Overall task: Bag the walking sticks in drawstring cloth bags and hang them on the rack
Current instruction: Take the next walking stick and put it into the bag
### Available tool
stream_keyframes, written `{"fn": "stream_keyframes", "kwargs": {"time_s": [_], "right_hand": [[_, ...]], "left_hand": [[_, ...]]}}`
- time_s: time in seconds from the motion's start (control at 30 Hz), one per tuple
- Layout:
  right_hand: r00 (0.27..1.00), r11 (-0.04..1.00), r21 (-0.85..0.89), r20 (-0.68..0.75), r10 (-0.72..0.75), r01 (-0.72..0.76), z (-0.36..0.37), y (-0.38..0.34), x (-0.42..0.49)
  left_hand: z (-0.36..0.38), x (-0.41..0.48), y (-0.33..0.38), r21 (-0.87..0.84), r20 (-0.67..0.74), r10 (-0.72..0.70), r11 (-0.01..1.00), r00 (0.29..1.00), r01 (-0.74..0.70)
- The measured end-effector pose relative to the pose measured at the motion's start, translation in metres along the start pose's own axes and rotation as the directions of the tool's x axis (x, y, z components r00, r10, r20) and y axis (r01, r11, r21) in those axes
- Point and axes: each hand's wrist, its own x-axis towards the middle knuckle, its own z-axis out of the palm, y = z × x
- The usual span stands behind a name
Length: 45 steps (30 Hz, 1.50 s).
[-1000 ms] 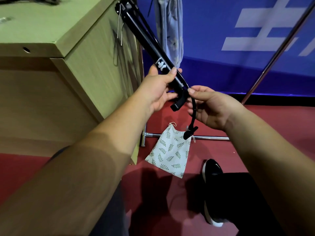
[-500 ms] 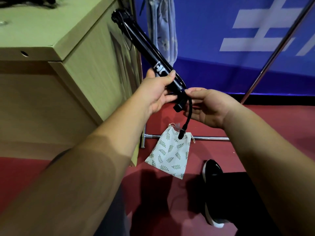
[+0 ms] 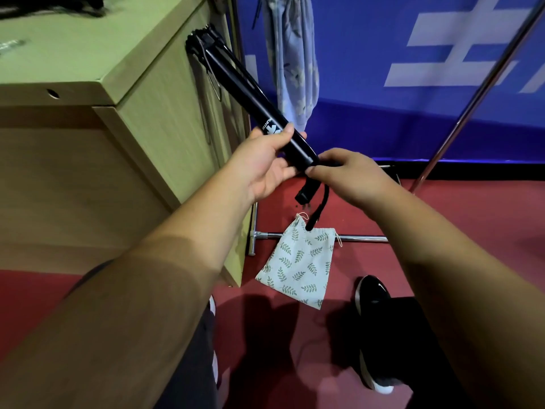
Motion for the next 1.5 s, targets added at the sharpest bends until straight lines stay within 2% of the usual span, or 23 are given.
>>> {"fn": "stream_keyframes", "kwargs": {"time_s": [0.1,0.2,0.3,0.4,0.5,0.63,0.83,0.97,1.07,1.2,1.37,1.5], "right_hand": [[0.999,1.000,-0.029,0.038,-0.004,0.005,0.000,-0.001,0.001],[0.999,0.985,-0.171,0.034,0.001,0.005,0.007,0.000,0.005],[0.996,0.949,-0.304,0.049,-0.074,0.085,0.015,-0.002,0.005],[0.988,0.936,-0.316,0.046,-0.147,0.154,0.018,-0.005,0.005],[0.990,0.929,-0.349,0.107,-0.093,0.125,0.020,0.000,0.004],[0.965,0.900,-0.436,0.242,0.106,0.011,0.024,0.011,0.004],[0.975,0.943,-0.330,0.195,0.105,-0.036,0.025,0.004,-0.001],[0.980,0.989,-0.101,0.162,0.119,-0.103,0.025,0.007,0.002],[0.986,0.997,0.010,0.145,0.079,-0.081,0.026,0.014,0.007],[0.993,0.992,0.110,0.114,0.043,-0.056,0.025,0.018,0.009],[0.980,0.970,0.137,0.025,0.199,-0.201,0.030,0.050,0.014],[0.904,0.890,0.199,-0.046,0.426,-0.409,0.042,0.097,0.023]], "left_hand": [[-0.004,-0.003,0.002,-0.006,0.017,-0.010,1.000,1.000,0.010],[-0.005,-0.004,-0.001,0.029,0.043,-0.032,0.999,0.999,0.030],[-0.005,-0.004,-0.005,0.033,0.050,-0.025,0.999,0.998,0.024],[-0.006,-0.006,-0.005,0.092,0.038,-0.015,0.996,0.999,0.011],[-0.009,-0.009,0.001,0.143,0.010,0.031,0.989,0.999,-0.032],[-0.017,-0.010,0.010,0.103,-0.007,-0.019,0.994,1.000,0.019],[-0.015,-0.012,-0.007,0.128,0.052,-0.052,0.991,0.997,0.045],[-0.014,-0.008,-0.003,0.095,0.040,-0.005,0.996,0.999,0.001],[-0.014,-0.008,0.001,0.167,0.093,-0.001,0.986,0.996,-0.014],[-0.016,-0.008,-0.008,0.258,0.086,-0.014,0.966,0.996,-0.008],[-0.035,-0.004,-0.036,0.533,0.135,-0.196,0.841,0.971,0.095],[-0.047,0.018,-0.078,0.691,0.027,-0.312,0.692,0.950,0.207]]}}
